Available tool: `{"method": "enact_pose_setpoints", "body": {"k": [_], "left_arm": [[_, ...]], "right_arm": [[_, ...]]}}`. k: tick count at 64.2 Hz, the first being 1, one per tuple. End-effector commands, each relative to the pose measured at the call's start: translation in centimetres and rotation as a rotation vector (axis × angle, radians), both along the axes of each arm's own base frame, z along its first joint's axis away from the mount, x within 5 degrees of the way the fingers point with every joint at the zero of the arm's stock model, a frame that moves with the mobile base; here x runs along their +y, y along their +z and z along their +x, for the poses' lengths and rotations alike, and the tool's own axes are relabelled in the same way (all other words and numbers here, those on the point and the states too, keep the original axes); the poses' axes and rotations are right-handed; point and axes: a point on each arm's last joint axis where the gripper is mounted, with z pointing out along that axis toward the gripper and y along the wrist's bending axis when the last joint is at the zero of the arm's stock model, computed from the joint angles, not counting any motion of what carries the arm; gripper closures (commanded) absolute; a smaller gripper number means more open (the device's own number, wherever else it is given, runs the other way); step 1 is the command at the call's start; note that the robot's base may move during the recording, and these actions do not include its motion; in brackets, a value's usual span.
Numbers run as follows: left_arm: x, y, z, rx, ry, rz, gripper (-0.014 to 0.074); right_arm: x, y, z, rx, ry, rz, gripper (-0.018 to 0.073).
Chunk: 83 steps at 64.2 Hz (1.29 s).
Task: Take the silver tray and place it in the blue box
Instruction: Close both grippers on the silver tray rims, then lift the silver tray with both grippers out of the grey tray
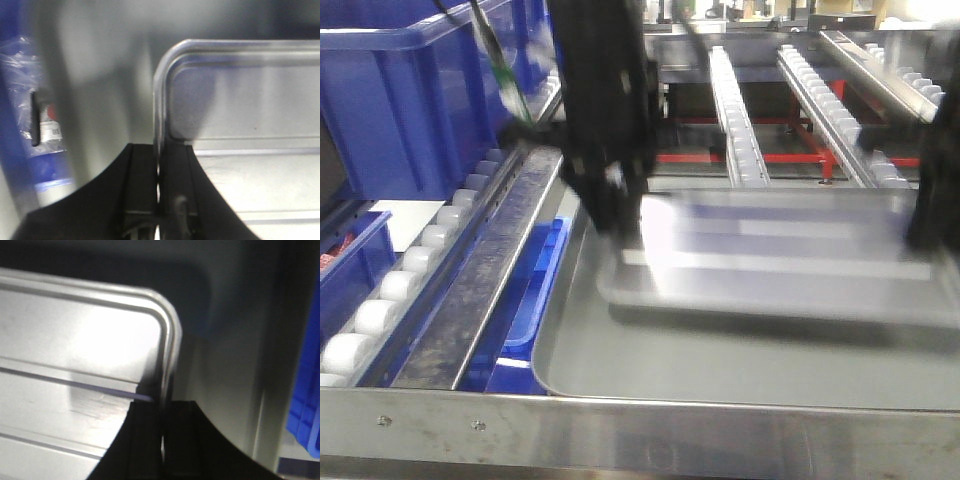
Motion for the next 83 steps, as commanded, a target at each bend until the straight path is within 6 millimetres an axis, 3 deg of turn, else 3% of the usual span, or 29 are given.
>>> {"method": "enact_pose_setpoints", "body": {"k": [1, 9, 15, 24, 36, 53, 83], "left_arm": [[2.0, 6.7, -1.4, -0.134, -0.013, -0.025, 0.0701], [4.2, 10.7, -3.3, -0.184, -0.025, -0.014, 0.0701], [5.9, 12.2, -4.6, -0.198, -0.019, 0.018, 0.0701], [8.6, 13.4, -7.2, -0.205, -0.016, 0.016, 0.0701], [11.1, 14.5, -10.0, -0.200, 0.035, -0.035, 0.0701], [11.9, 14.6, -11.0, -0.141, 0.068, -0.015, 0.0701], [10.7, 13.0, -10.4, -0.065, 0.061, -0.009, 0.0701]], "right_arm": [[0.2, 4.8, -1.4, -0.146, 0.033, 0.006, 0.0503], [1.4, 7.8, -3.9, -0.222, 0.067, 0.040, 0.0501], [2.3, 9.2, -5.0, -0.230, 0.081, 0.067, 0.0501], [3.4, 11.0, -5.7, -0.232, 0.097, 0.083, 0.0501], [4.4, 11.9, -6.1, -0.243, 0.081, 0.036, 0.0501], [5.1, 11.8, -6.8, -0.217, 0.059, -0.003, 0.0501], [4.9, 11.7, -6.9, -0.199, 0.057, -0.025, 0.0501]]}}
